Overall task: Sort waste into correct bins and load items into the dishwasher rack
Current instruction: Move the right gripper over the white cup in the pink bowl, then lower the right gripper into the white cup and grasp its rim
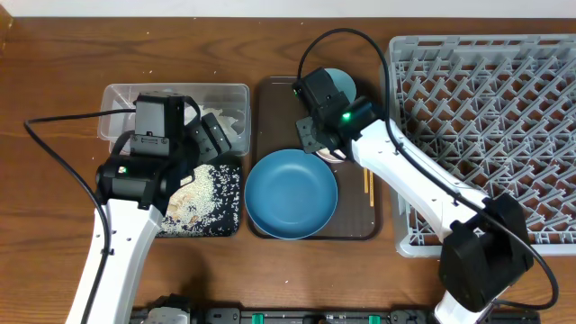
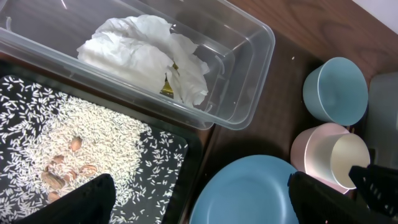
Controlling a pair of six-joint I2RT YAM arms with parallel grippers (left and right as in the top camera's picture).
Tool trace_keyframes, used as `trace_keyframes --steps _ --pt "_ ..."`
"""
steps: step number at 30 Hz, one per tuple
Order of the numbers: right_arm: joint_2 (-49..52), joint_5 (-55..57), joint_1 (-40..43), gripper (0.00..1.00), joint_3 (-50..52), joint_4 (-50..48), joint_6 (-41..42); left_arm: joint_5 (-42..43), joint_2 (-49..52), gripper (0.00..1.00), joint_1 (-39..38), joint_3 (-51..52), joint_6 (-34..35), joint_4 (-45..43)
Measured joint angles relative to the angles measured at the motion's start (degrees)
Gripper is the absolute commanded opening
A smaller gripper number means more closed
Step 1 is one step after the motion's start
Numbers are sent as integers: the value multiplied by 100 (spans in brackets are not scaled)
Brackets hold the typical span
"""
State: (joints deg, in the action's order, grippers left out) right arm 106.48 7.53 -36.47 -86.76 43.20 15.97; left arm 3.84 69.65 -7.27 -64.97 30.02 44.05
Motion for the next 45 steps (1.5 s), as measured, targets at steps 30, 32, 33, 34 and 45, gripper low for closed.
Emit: trace_keyframes --steps 30,32,33,34,45 --pt "0 2 -4 6 1016 -1086 7 0 0 91 0 0 0 0" --pt "0 2 -4 6 1016 -1075 11 0 0 91 0 0 0 0" --pt "0 2 -4 6 1016 -1064 11 0 0 91 0 0 0 0" --pt "0 2 -4 6 1016 -1060 9 0 0 91 0 0 0 2" --pt "0 11 -4 1 1016 -1102 9 0 0 91 0 0 0 2"
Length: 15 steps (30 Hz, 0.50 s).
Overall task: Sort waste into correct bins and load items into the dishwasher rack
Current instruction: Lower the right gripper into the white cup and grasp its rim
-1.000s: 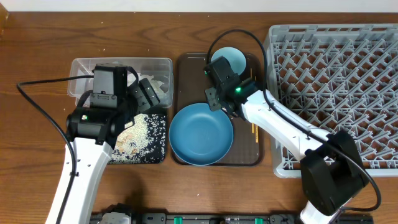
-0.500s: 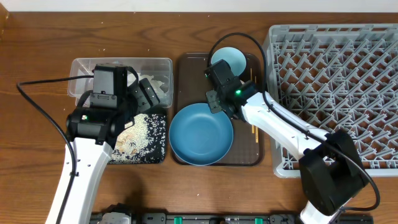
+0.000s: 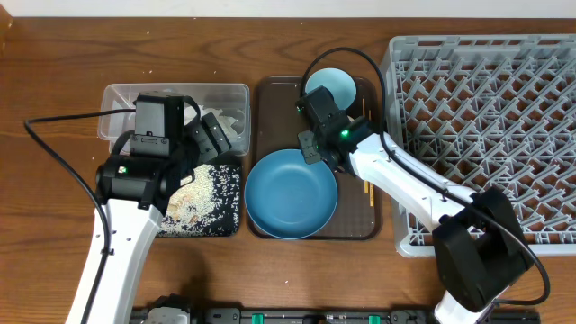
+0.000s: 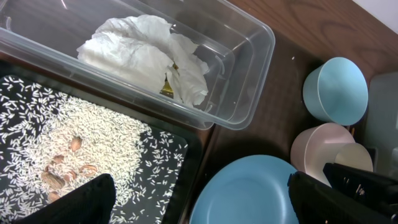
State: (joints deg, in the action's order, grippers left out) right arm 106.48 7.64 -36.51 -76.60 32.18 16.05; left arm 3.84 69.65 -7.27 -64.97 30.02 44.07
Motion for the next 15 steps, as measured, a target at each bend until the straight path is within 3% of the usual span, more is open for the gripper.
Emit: trace_keyframes --steps 9,15 --pt "-131 7 2 1 -2 -22 -111 0 0 91 0 0 0 -2" --pt "-1121 -328 166 1 0 85 -243 0 0 91 0 0 -2 0"
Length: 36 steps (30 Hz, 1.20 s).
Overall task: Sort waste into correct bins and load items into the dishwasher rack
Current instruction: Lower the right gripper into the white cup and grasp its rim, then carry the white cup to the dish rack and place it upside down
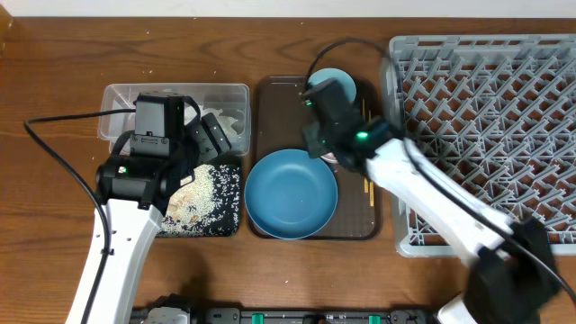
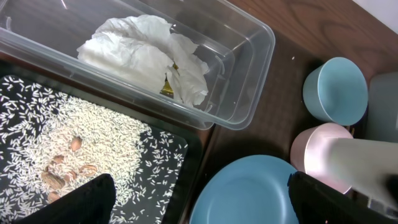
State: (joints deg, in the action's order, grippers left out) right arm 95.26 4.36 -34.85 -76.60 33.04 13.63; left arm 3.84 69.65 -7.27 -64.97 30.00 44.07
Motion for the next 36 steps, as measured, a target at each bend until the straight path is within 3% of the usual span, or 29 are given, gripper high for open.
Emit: trace_keyframes --steps 7,17,22,26,31,36 --pt "-979 -1384 1084 1 -13 245 -400 0 0 91 0 0 0 -2" --pt "-636 -4850 3744 1 -15 -118 -1073 0 0 91 0 0 2 0" --pt "127 -7020 4459 1 -15 -1344 -1163 0 0 91 0 -2 2 0" --pt "828 -8234 4693 1 -15 -3010 -549 -2 0 91 0 -2 2 0" --pt "1582 -8902 4732 1 -15 -4937 732 0 0 91 0 -2 2 0" --pt "1895 -9125 4747 1 -15 -5589 1515 0 0 91 0 -2 2 -4"
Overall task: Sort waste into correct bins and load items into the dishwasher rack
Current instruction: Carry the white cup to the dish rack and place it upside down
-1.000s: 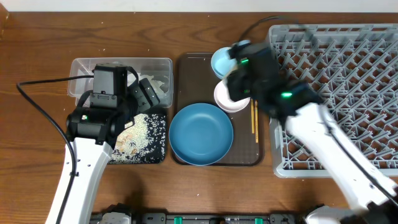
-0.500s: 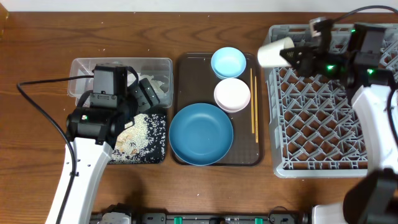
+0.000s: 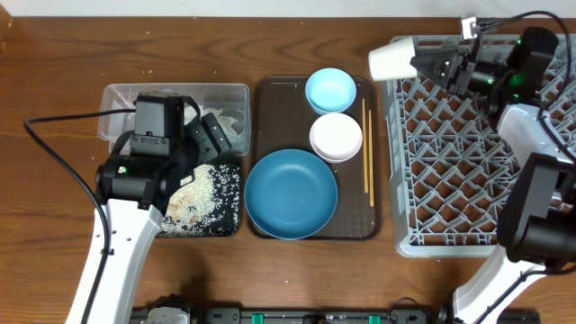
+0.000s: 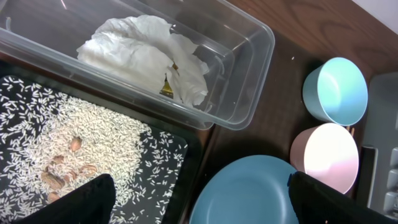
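Observation:
My right gripper is shut on a white paper cup, held on its side above the far left corner of the grey dishwasher rack. On the brown tray lie a blue plate, a light blue bowl, a pink bowl and chopsticks. My left gripper hangs open over the edge between the black rice tray and the blue plate, holding nothing. The pink bowl shows nothing inside it.
A clear plastic bin holds crumpled white tissue beyond the rice tray. Nutshell bits lie among the rice. The rack fills the table's right side, and my right arm lies along it.
My right gripper was over the pink bowl, blurred, with the cup in it. Now it holds the cup above the rack's far left corner, and the bowl stands without the cup. The left arm is unchanged.
At first the white cup stood in the pink bowl with my right gripper beside it. Then the gripper was down at the cup. After that it showed blurred with the cup in the jaws. Now the cup is above the rack's far left corner. The left arm stayed still throughout.

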Controlling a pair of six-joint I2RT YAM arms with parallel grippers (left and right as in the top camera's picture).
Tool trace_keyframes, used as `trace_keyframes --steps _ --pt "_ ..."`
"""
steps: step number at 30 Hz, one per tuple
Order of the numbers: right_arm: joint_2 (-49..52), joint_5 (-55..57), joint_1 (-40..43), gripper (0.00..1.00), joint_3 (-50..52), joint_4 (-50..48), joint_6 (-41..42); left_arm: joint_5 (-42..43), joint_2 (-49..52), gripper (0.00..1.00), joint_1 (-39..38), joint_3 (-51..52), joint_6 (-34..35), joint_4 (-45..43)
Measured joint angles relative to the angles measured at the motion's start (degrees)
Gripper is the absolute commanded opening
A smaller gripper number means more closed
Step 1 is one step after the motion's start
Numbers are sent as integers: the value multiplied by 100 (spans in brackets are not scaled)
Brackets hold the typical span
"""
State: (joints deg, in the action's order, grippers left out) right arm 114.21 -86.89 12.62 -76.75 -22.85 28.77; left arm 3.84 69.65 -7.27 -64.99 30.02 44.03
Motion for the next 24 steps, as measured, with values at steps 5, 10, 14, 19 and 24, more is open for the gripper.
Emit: trace_keyframes --steps 5,10,14,19,24 --pt "164 -103 140 1 0 -48 210 0 0 91 0 0 -2 -2" --pt "518 -105 304 1 0 -57 269 0 0 91 0 0 0 0" --pt "850 -17 321 1 0 -55 326 0 0 91 0 0 -2 0" --pt "1010 72 321 1 0 -105 330 0 0 91 0 0 0 0" --pt "1010 101 323 1 0 -146 330 0 0 91 0 0 -2 0"
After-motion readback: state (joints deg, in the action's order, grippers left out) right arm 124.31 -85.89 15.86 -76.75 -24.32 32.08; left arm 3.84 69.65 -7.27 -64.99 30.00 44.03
